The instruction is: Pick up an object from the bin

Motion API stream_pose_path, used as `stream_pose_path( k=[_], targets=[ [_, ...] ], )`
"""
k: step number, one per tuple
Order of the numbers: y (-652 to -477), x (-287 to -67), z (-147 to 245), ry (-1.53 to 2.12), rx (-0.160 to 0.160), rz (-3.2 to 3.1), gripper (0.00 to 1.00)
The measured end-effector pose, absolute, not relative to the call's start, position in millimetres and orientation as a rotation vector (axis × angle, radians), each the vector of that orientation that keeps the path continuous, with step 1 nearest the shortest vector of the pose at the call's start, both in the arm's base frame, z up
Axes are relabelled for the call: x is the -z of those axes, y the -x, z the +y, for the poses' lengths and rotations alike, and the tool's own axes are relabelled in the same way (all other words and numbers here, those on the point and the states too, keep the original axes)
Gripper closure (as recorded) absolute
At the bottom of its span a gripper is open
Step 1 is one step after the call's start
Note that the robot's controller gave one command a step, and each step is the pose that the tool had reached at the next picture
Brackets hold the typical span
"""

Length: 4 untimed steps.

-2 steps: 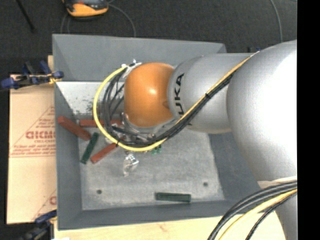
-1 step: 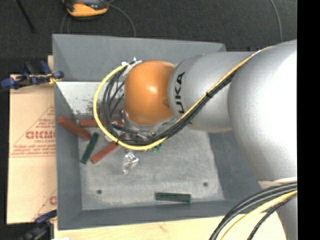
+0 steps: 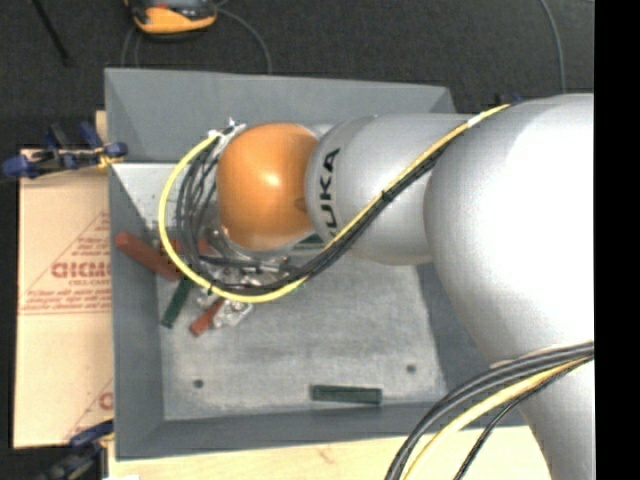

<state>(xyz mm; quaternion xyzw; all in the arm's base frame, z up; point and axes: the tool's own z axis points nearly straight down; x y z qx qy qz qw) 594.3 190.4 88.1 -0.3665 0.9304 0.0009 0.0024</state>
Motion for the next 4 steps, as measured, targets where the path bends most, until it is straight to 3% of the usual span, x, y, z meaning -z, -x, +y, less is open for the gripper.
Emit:
stream_pose_path(
  k=[1,2,3,4],
  targets=[
    [-594.3,-88.0,190.5,1.149,-0.004,2.919,1.00],
    [-610.6,-155.3,177.6,1.171,-0.002,2.910,1.00],
    [-610.5,-155.3,177.7,1.170,-0.003,2.911,1.00],
    [-607.2,-255.8,176.9,1.163,-0.002,2.913,1.00]
  ],
)
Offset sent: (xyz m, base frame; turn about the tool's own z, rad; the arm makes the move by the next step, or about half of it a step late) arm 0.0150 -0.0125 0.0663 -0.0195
